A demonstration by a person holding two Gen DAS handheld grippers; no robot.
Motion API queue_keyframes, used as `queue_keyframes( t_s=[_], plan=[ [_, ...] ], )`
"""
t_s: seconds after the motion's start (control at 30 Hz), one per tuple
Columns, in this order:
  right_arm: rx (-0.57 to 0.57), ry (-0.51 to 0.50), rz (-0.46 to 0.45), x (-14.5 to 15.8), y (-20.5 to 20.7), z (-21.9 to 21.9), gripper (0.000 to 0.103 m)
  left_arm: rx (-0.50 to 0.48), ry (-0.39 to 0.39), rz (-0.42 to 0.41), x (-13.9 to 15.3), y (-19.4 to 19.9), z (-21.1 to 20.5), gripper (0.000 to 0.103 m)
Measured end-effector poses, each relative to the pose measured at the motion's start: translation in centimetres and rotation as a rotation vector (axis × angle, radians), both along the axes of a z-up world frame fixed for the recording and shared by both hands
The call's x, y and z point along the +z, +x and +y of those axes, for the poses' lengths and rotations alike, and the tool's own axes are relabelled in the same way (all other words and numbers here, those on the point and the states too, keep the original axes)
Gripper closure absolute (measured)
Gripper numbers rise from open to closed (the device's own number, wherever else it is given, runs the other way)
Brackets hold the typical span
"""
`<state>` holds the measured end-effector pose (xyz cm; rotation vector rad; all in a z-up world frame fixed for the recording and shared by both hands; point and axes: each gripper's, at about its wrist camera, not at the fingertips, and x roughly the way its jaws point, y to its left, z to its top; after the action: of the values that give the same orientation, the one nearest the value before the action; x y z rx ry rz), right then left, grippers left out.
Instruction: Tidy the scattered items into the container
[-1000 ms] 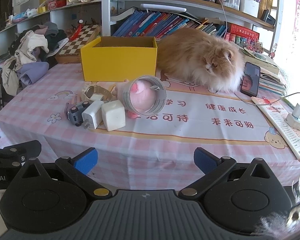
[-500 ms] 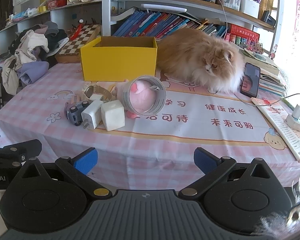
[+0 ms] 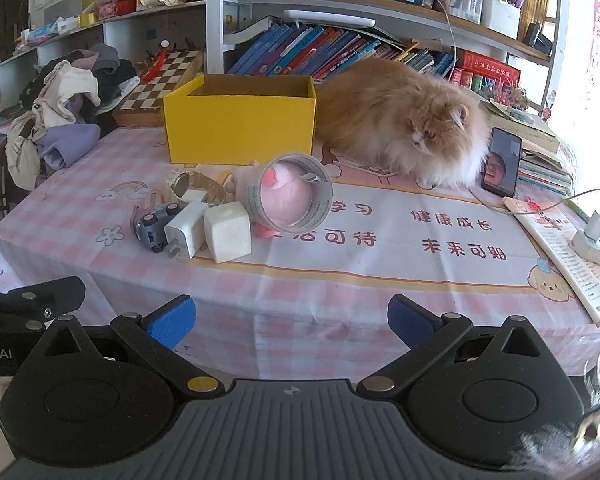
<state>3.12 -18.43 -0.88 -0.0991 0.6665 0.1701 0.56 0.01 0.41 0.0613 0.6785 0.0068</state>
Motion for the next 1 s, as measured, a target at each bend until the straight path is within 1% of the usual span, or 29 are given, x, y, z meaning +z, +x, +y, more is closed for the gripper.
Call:
queue_keyframes(
  t_s=[0.57, 1.0],
  plan=[
    [-0.001, 0.002, -0.018, 0.3, -0.53, 0.14, 0.0, -0.001, 0.008, -0.005, 0.05, -0.38, -0.12, 0.0],
    [-0.003, -0.001, -0.014, 0.36, -0.49, 0.08, 0.0, -0.003, 0.007, -0.012, 0.02, -0.28, -0.05, 0.0]
  ],
)
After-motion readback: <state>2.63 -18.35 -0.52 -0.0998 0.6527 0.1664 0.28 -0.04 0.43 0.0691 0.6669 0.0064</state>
